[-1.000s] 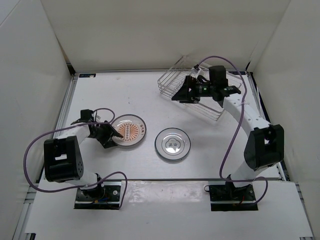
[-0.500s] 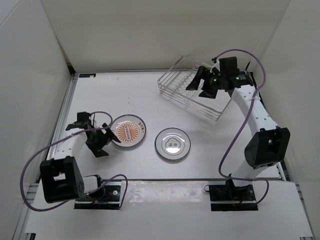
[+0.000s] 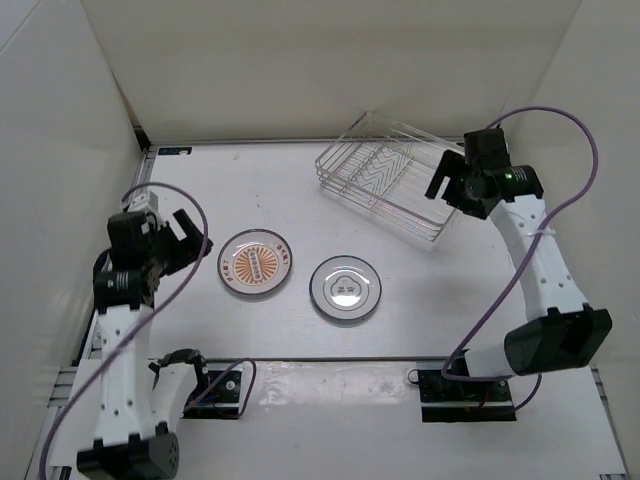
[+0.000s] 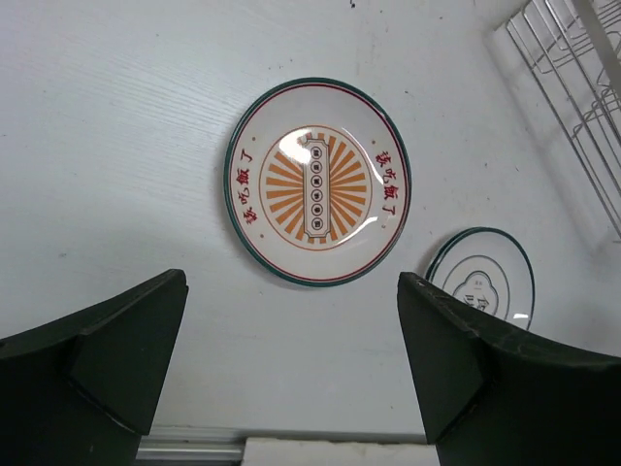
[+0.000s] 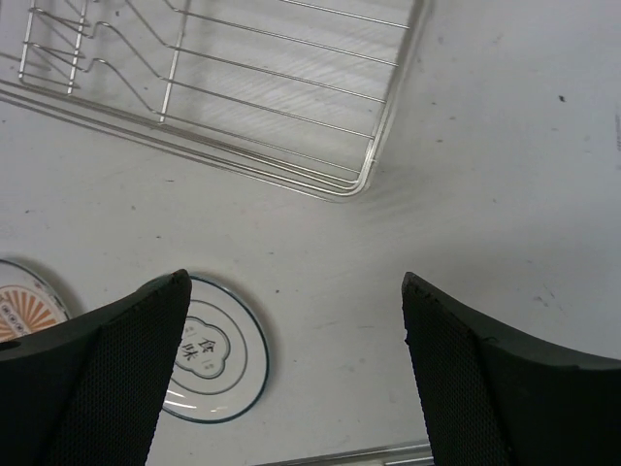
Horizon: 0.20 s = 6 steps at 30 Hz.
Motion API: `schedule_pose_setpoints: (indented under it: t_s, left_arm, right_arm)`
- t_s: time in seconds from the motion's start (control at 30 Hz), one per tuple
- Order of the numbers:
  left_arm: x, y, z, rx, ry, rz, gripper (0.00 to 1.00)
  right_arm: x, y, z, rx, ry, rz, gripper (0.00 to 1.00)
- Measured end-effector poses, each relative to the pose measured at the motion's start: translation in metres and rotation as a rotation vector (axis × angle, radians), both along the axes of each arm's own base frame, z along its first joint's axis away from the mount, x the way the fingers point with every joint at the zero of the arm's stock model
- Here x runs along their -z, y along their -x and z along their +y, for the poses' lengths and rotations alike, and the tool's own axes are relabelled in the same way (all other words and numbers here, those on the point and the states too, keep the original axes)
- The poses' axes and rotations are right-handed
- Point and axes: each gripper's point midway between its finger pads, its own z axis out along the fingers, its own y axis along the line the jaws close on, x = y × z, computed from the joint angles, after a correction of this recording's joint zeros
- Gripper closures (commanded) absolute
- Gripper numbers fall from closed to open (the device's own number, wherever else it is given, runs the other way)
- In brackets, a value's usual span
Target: Unload the plates from the dish rack
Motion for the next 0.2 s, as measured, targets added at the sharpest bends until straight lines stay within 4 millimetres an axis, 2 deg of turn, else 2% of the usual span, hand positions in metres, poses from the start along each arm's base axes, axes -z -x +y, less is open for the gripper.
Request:
schedule_pose_setpoints:
  t_s: [0.07, 0.2]
  left_arm:
    - [0.009, 0.017, 0.000, -0.022, -0.009, -0.057, 0.00]
    - [0.059, 0.052, -0.001, -0.087, 0.020, -0.043, 0.00]
  right_arm:
    - [-0.002, 0.013, -0.009, 0.028, 0.027, -0.009, 0.10]
    - [0.008, 0.038, -0.021, 0.057, 0.056, 0.005, 0.10]
